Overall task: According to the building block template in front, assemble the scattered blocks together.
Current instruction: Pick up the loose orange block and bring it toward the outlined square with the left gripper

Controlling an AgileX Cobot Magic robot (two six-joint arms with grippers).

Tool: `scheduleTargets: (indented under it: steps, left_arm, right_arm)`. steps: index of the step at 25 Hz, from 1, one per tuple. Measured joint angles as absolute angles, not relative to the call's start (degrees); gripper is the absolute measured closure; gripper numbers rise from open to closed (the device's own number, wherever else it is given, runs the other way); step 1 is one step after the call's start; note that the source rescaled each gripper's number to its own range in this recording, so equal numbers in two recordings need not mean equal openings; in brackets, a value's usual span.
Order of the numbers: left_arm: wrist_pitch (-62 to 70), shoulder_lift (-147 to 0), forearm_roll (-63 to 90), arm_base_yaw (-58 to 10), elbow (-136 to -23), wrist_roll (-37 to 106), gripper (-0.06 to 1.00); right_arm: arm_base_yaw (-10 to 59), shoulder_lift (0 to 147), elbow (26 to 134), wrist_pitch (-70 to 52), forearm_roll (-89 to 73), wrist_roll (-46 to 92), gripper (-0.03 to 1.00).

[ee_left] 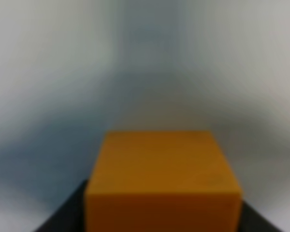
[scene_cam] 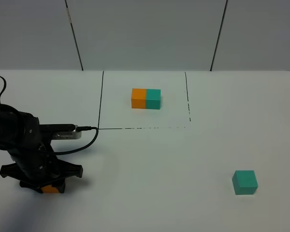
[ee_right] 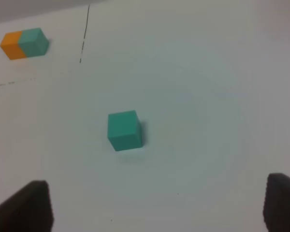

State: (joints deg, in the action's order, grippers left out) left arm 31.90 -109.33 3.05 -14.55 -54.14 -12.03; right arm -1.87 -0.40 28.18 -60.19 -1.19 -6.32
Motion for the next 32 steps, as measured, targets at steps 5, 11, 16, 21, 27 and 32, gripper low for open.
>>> scheduleTargets:
  steps: [5,11,16,21,27,32]
  left_arm:
    - [31.9,-109.3,3.1,-14.6,-54.1,-12.0,0.94]
    - [40.2,-109.2,4.1,-14.6,-57.8,-0.9,0.94]
    - [51.8,-106.7,4.2,-16.8,-64.9,18.7,0.94]
    - [54.1,-106.5,2.7,-22.7,-69.8,36.0,0.94]
    - [53.5,-111.3,-0.7,-28.9,-79.9,45.5,0.94]
    - [58.5,-119.4,-1.6,-31.1,-90.4,49.1,0.94]
  right_arm:
    - [-1.9,-0.4,28.2,-60.2,-1.2,-6.3,0.22]
    - [-1.9,-0.4,28.2,-60.2,-1.2,-6.3,0.22]
    - [-1.9,-0.4,28.2,-60.2,-1.2,-6.3,0.22]
    - [-1.9,-0.4,28.2,-60.2,-1.2,-6.3,0.22]
    - [-1.9,-0.4,28.2,-60.2,-1.2,-6.3,0.22]
    - [-1.9,-0.4,28.2,-60.2,-1.2,-6.3,0.22]
